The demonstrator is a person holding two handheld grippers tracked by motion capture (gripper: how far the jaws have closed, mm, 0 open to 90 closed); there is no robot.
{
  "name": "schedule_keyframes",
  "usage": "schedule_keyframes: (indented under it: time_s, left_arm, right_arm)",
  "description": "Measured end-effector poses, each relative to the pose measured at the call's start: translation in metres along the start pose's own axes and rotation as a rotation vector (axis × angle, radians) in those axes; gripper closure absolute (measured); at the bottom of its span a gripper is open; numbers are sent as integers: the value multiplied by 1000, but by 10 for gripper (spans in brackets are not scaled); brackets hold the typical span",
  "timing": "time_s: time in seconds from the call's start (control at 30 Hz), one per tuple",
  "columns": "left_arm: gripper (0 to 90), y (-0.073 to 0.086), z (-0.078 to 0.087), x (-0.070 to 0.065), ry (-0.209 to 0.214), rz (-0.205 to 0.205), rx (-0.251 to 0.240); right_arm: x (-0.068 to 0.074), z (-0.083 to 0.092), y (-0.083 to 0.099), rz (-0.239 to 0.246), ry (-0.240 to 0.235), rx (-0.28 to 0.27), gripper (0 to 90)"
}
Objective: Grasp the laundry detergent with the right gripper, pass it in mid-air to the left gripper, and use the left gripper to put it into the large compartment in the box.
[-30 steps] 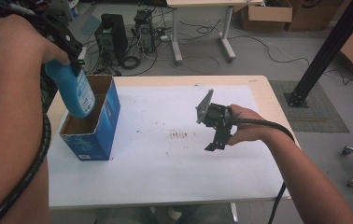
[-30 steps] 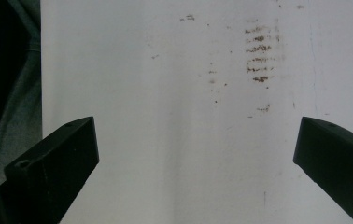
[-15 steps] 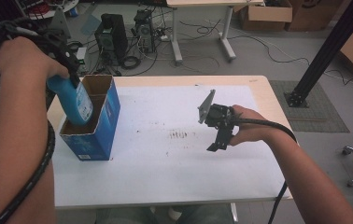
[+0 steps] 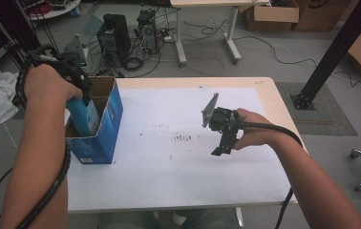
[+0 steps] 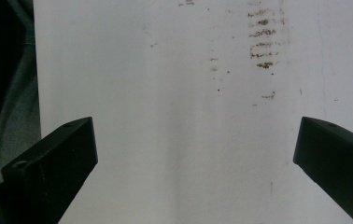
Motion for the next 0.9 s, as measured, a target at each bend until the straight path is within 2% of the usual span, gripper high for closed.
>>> schedule_keyframes:
  time_s: [0.4,0.5,0.9]
  left_arm:
    - [382,-4,-53,-5,29,-9,15]
    - [382,-4,-62,-4,29,-8,29]
    - [382,-3,-87,-1,24,0,33]
  right_arm:
    - [-1,-3,4,-9,-5,3,0]
    - [0,-4,6,-13,-7,4,0]
    - [0,-8,7,-22,-14,2,0]
Point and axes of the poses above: each handheld gripper's, and its own axes: z roughly backward along the jaws, y roughly out of its underside, x roughly to its left, the point moved 9 cm from there along -z, roughly forward along the jaws, and after that the axes turned 10 degrees about -z, right-handed, at the moved point
